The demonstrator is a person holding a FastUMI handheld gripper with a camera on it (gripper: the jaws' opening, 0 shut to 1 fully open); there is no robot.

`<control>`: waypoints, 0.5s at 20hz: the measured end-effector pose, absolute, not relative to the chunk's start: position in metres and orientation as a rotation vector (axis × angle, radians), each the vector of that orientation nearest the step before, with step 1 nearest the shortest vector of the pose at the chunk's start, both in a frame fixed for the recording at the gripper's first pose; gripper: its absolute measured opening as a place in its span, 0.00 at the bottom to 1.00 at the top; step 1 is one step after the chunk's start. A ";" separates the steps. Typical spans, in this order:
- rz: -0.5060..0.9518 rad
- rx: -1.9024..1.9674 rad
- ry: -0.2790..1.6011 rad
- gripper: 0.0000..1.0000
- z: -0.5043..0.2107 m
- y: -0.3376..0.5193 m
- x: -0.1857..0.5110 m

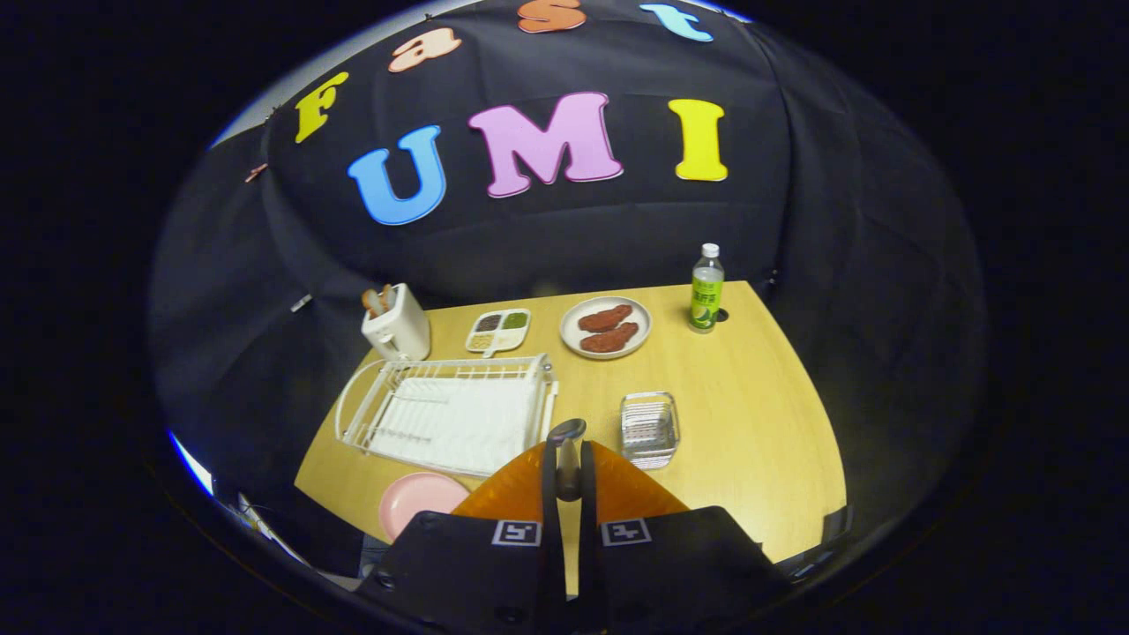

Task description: Take the plate from the dish rack, then take the spoon from the basket and place it into the plate.

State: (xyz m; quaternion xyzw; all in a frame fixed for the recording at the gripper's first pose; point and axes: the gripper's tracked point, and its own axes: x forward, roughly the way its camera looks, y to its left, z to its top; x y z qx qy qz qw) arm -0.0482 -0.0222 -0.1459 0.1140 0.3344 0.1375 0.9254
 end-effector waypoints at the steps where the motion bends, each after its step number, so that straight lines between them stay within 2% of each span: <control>1: 0.326 0.246 0.688 0.10 -0.141 -0.004 -0.056; 5: 0.511 0.269 0.715 0.10 -0.141 0.078 -0.090; 10: 0.689 0.218 0.773 0.10 -0.185 0.167 -0.119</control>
